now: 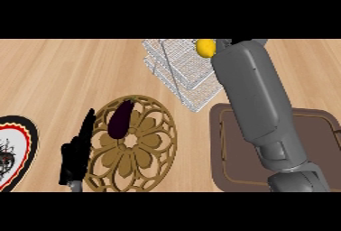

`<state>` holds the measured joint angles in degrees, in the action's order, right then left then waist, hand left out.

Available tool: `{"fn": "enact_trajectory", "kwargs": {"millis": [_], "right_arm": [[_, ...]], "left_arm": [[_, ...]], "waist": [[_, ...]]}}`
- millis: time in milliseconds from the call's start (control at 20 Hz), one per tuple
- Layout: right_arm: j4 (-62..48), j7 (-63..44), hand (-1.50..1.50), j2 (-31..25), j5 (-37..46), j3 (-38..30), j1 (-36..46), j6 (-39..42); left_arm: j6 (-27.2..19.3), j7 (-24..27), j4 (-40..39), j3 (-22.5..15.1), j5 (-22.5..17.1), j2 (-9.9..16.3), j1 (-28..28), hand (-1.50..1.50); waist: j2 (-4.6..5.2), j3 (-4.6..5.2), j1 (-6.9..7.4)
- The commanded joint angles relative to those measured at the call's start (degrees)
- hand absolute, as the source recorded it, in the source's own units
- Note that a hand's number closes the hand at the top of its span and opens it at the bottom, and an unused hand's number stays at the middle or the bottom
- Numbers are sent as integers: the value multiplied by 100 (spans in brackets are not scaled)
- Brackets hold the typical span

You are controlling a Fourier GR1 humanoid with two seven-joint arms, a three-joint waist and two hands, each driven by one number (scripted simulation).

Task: Pick the lemon from the tray and place it in the tiered basket

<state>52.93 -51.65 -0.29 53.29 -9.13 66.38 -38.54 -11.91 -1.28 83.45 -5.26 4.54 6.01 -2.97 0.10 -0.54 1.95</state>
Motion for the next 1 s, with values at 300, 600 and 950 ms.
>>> {"fn": "enact_trajectory", "kwargs": {"millis": [300,600,950], "right_arm": [[1542,-1493,-150,-157,1736,-267,-686,-641],[3683,-1625,-150,-56,1778,-382,-1687,446],[5967,-1560,-150,28,1336,-61,-3300,1443]], "left_arm": [[-2,-84,-31,180,-165,3,-561,0],[-49,-140,-56,399,-241,71,-554,0],[-133,-4,-3,392,-215,-11,-967,0]], "waist": [[-143,61,-462],[-231,58,-785],[-274,60,-944]]}}
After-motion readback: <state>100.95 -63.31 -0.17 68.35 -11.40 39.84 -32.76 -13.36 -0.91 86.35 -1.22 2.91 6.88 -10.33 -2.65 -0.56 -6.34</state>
